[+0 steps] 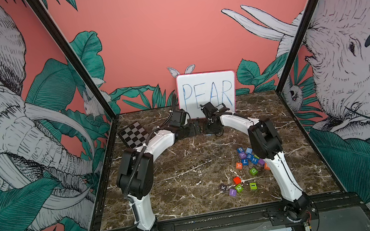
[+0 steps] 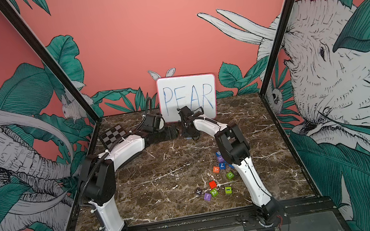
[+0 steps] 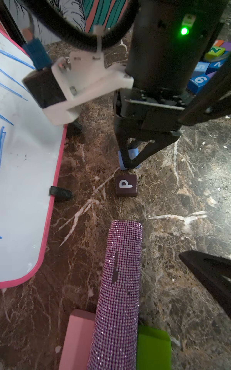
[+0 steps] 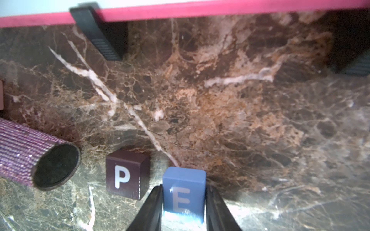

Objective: Spell the uppercase word “pear” with letter blocks
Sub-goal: Place the letter block at the center of the board.

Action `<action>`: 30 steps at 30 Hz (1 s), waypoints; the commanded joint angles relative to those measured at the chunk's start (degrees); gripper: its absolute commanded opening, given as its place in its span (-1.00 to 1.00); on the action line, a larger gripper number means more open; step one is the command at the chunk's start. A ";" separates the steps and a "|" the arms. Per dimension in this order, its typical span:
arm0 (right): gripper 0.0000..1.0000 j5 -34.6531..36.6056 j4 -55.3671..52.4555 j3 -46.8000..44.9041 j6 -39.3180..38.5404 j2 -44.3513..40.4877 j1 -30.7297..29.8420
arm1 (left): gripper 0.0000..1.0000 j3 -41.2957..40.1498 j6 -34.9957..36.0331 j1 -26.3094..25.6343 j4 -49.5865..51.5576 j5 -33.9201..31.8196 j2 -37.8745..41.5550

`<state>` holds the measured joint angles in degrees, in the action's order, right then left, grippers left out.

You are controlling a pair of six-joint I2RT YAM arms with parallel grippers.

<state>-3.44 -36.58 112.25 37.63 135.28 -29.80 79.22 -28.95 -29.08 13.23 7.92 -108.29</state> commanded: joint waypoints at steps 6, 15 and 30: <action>-0.33 0.63 1.11 0.67 2.09 1.29 0.61 | 0.99 -1.60 -0.76 0.38 -1.20 0.07 3.66; -0.33 -0.23 2.02 0.51 2.21 1.47 0.54 | 0.99 -2.31 -1.10 0.34 -1.64 0.09 3.93; -0.31 -1.23 3.43 -0.45 2.54 1.47 0.57 | 0.99 -3.17 -1.11 0.30 -1.72 -0.02 4.92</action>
<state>-4.93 -33.69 112.25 39.20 135.31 -29.45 76.88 -29.36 -29.08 11.99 7.97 -106.96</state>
